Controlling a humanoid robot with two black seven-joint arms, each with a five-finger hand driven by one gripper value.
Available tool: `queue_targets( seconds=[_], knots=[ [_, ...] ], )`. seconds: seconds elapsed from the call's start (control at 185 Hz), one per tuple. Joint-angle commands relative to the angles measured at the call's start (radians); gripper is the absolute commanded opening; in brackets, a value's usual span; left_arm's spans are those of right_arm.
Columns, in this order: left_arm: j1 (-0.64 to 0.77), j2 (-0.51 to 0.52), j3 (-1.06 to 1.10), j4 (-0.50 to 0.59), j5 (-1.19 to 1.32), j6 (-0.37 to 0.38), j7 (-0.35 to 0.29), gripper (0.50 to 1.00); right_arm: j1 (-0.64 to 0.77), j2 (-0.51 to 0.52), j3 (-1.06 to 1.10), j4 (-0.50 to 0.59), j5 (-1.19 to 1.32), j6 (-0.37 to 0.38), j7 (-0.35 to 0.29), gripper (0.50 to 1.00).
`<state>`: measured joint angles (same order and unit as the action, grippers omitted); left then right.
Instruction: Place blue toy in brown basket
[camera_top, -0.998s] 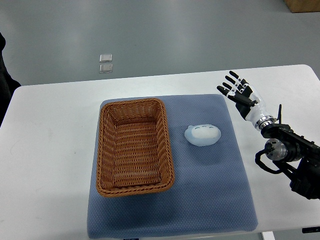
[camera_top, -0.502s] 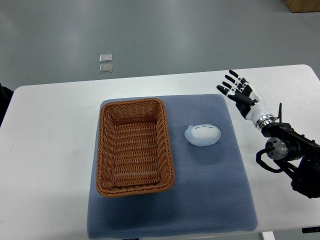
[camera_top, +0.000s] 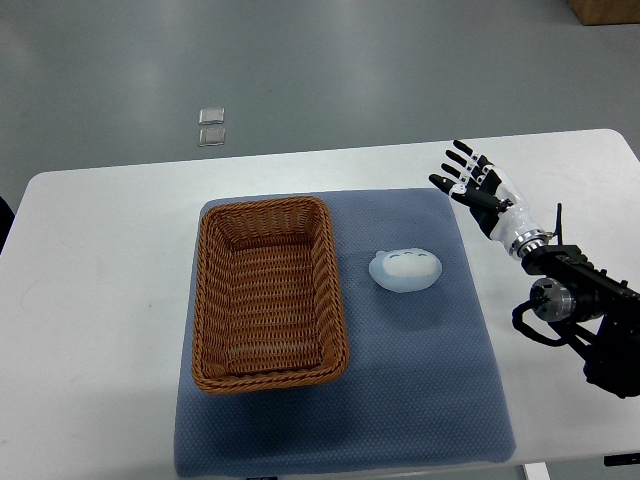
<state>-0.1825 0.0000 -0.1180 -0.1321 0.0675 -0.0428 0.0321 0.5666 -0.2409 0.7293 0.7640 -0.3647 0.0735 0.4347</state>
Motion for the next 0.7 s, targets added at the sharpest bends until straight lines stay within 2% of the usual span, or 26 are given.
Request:
queue_targets(
  seconds=[0.0, 0.351, 0.491, 0.696],
  knots=[
    [0.000, 0.000, 0.000, -0.001, 0.000, 0.000, 0.000, 1.000, -0.001, 0.000, 0.001, 0.001, -0.026, 0.000, 0.001, 0.909],
    [0.002, 0.000, 0.000, -0.001, 0.000, -0.002, 0.000, 1.000, 0.007, -0.014, -0.004, 0.008, -0.102, 0.011, 0.001, 0.909],
    [0.002, 0.000, 0.000, -0.001, 0.000, 0.000, 0.000, 1.000, 0.010, -0.047, -0.008, 0.018, -0.253, 0.071, 0.001, 0.907],
    [0.002, 0.000, 0.001, -0.001, 0.000, 0.000, 0.000, 1.000, 0.041, -0.141, -0.048, 0.101, -0.490, 0.160, 0.024, 0.907]
  ],
)
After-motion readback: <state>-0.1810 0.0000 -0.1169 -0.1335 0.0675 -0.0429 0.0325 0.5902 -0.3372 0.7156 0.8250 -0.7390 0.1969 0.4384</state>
